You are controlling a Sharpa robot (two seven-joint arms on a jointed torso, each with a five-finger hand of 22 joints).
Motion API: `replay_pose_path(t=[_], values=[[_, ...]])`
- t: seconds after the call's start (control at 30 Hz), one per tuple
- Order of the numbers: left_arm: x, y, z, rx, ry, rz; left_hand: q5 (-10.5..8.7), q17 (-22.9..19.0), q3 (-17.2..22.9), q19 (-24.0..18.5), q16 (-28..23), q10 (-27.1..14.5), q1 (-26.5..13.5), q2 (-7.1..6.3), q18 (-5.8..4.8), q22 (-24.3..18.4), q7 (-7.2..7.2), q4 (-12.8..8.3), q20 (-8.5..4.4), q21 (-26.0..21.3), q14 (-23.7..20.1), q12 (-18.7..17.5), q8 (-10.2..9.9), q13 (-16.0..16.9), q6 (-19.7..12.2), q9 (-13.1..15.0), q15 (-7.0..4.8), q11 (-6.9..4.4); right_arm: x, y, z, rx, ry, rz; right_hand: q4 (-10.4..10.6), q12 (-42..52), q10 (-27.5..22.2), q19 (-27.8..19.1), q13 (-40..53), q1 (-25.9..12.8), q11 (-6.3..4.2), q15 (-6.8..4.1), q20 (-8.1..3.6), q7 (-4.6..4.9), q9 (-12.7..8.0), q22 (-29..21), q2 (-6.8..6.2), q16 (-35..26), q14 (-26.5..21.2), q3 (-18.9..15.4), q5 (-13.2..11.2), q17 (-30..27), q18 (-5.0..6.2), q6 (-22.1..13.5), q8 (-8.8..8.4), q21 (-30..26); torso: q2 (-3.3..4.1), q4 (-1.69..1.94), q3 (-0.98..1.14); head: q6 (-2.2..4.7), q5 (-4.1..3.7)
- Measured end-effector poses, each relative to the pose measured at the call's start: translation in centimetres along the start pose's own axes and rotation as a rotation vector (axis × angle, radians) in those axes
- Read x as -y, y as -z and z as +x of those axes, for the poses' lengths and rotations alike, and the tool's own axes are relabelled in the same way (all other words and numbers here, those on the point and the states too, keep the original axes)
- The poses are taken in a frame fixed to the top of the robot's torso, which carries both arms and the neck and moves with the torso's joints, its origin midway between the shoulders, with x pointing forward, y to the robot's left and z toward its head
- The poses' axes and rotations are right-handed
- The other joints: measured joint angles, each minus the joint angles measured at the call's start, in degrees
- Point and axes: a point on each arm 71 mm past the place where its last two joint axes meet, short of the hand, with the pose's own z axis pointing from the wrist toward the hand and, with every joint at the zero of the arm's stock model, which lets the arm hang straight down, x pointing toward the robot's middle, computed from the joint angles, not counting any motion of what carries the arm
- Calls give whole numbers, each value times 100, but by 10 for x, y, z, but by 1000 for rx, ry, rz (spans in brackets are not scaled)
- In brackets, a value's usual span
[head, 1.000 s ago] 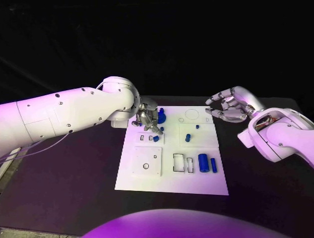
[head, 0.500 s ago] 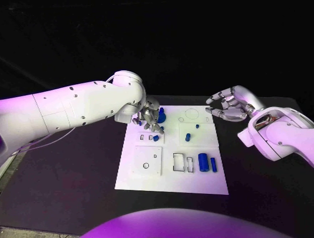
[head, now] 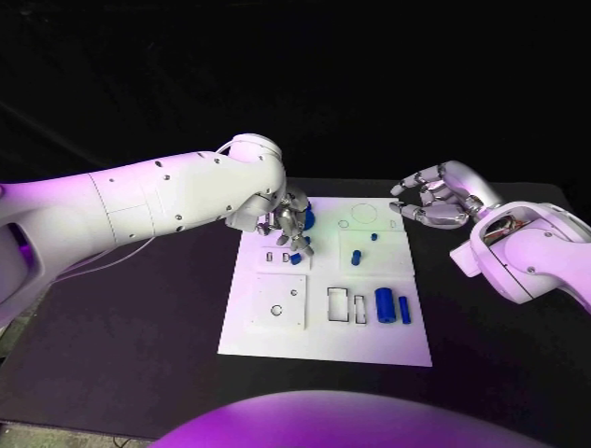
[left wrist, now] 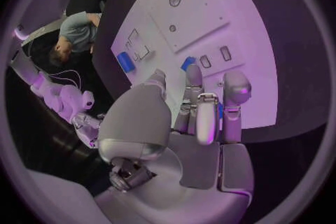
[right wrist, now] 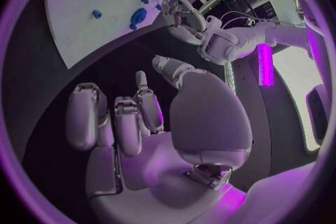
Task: Assemble the parts on the task board
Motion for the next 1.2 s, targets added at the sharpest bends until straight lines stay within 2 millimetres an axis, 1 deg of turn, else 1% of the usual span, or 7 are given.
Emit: replay_pose_path(t=[0.03,0.07,0.17,0.2,0.3,0.83,1.2], values=[[1,-1,0,-3,-4,0,0,0,-8,0,0,0,0,0,0,0,0,8,0,0,16,0,0,0,0,0,16,0,0,0,0,0,0,0,0,-93,-90,-42,0,0,-3,0,6,14,7,0,0,-37,0,0,9,0,12,-15,0,-76,1,1,0,-3,1],[2,-2,0,-4,-6,0,0,0,-8,0,0,-20,25,25,0,0,0,8,0,0,18,0,0,0,0,0,18,20,0,0,0,0,0,1,10,-215,-201,-78,-64,0,0,0,6,30,16,0,0,-66,0,10,9,0,89,-30,0,-158,2,1,0,-7,3],[5,-4,0,-7,-13,1,0,0,-8,0,0,-20,25,25,0,0,0,8,0,0,18,0,-22,0,0,-5,18,20,-1,-1,1,-1,-2,0,39,-594,-495,-170,-433,0,-1,0,5,9,42,-1,0,-189,0,40,10,0,98,-52,13,-423,4,1,0,-21,9],[6,-5,0,-8,-14,0,0,0,-19,0,0,-20,25,25,0,0,0,-3,0,0,18,0,-22,0,0,-5,18,20,-1,-1,1,0,-3,-1,60,-850,-663,-255,-694,-3,-5,0,-3,5,62,-1,-3,-284,0,60,9,0,177,-56,40,-648,5,1,0,-23,13],[6,-6,0,-7,-18,-4,0,0,-40,0,0,-20,61,60,0,-1,20,9,0,0,18,0,-22,0,-20,-5,18,20,-1,-2,1,4,-7,-2,46,-1265,-904,-368,-1128,-22,-11,0,-18,9,97,-1,-22,-437,0,97,9,0,184,-94,45,-1030,5,1,0,-37,21],[4,-7,-1,0,-32,-13,-28,0,-111,-16,0,-61,182,63,0,15,20,0,15,-1,18,-3,-68,0,-20,-5,17,61,0,-2,-1,33,-35,-1,62,-1337,-933,-375,-1246,-22,-17,0,-25,9,103,-2,-22,-447,0,113,9,-1,184,-95,45,-1128,1,1,0,-76,26],[3,-9,-1,-10,-46,-26,-28,0,-158,-34,0,-104,309,112,0,26,20,-16,32,-28,-4,-3,-99,1,-20,-5,39,60,0,-3,-1,34,-40,0,62,-1374,-932,-374,-1271,-22,-17,0,-25,9,112,3,-22,-479,0,113,9,-1,183,-95,45,-1128,-3,1,2,-90,31]])
